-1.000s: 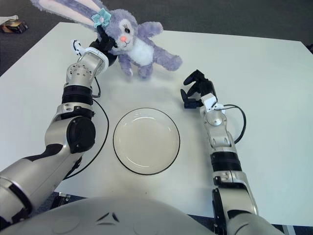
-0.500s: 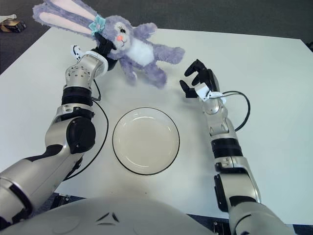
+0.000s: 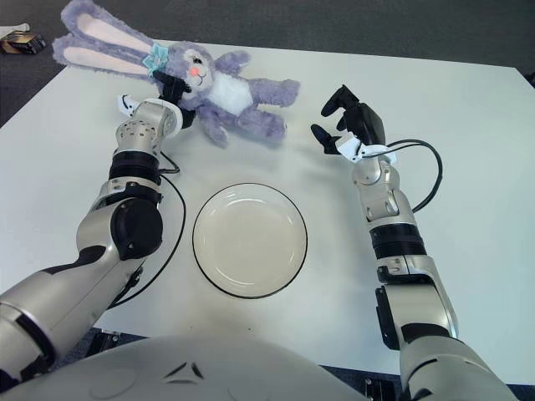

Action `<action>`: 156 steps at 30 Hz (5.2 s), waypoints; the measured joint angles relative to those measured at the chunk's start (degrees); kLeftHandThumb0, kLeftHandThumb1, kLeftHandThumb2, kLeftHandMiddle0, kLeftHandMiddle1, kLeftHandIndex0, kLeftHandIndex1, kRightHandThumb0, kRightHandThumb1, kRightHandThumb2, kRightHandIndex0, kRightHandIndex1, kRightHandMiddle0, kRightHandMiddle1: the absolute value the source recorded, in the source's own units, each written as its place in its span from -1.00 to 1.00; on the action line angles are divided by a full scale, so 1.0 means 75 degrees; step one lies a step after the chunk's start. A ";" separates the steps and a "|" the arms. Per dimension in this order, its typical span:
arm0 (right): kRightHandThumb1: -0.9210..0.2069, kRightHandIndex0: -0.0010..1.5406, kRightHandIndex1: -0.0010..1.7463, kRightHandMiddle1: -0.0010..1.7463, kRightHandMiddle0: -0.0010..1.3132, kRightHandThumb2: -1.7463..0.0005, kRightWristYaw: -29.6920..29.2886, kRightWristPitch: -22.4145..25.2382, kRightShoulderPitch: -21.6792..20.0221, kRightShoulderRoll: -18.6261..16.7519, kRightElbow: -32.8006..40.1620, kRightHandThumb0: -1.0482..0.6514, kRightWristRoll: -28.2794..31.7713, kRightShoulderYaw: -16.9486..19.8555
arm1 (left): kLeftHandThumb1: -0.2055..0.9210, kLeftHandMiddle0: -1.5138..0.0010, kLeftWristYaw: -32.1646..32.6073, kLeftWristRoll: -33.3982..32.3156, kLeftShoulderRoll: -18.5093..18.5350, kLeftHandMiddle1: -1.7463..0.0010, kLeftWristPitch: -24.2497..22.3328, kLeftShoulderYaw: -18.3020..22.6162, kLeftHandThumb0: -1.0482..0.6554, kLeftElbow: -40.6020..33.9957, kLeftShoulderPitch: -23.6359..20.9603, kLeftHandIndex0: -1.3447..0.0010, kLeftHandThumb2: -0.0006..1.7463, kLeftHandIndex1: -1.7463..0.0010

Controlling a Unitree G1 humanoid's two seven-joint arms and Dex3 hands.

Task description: Put the doll into the plate.

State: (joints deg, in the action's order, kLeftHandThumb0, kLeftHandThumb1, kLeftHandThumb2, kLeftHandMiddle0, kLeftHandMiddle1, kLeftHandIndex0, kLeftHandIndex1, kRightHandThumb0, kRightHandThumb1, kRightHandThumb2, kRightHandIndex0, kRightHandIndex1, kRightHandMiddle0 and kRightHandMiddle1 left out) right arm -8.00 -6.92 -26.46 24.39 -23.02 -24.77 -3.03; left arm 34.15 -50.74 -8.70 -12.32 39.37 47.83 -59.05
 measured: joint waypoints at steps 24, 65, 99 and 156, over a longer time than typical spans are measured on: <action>-0.78 -0.48 0.77 1.00 -0.85 0.24 -0.1754 -0.0959 0.0049 0.0106 -0.0199 0.23 -0.1098 -0.0348 | -0.73 -0.19 0.0585 -0.0606 -0.0101 -0.99 0.1270 0.0467 0.23 0.1168 -0.0533 0.03 1.00 -1.00; -0.98 -0.59 0.86 1.00 -1.00 0.38 -0.2320 -0.0769 -0.0403 0.0054 -0.0868 0.23 -0.1573 -0.0681 | 0.52 0.97 -0.0614 -0.0619 0.0078 -0.79 -0.5547 -0.3527 -0.88 -0.5139 0.3066 1.00 -0.22 -0.55; -0.99 -0.81 0.31 0.10 -1.00 0.23 -0.0070 0.0418 -0.0027 -0.0047 0.1912 -0.67 -0.1426 -0.0787 | 0.41 0.99 -0.1277 0.0440 -0.0242 -0.72 -0.6486 -0.3758 -0.78 -0.6261 0.3393 1.00 -0.11 -0.79; -1.00 -1.00 -0.66 -0.26 -1.00 0.28 0.3791 0.0833 0.0669 0.1239 0.3403 -1.00 -0.1007 -0.0810 | 0.37 0.89 -0.1301 0.1862 -0.0480 -0.72 -0.4593 -0.4204 -0.57 -0.5918 0.3608 0.98 0.13 -0.98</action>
State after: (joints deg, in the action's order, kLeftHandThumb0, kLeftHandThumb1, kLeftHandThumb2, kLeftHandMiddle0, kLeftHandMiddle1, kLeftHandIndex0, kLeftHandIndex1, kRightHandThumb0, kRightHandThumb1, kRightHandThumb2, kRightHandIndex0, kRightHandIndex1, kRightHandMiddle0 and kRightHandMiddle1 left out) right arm 20.44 -0.68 -21.44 33.68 2.50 -32.32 -9.11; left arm 24.40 -36.78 -12.30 -46.77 7.84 3.44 -31.99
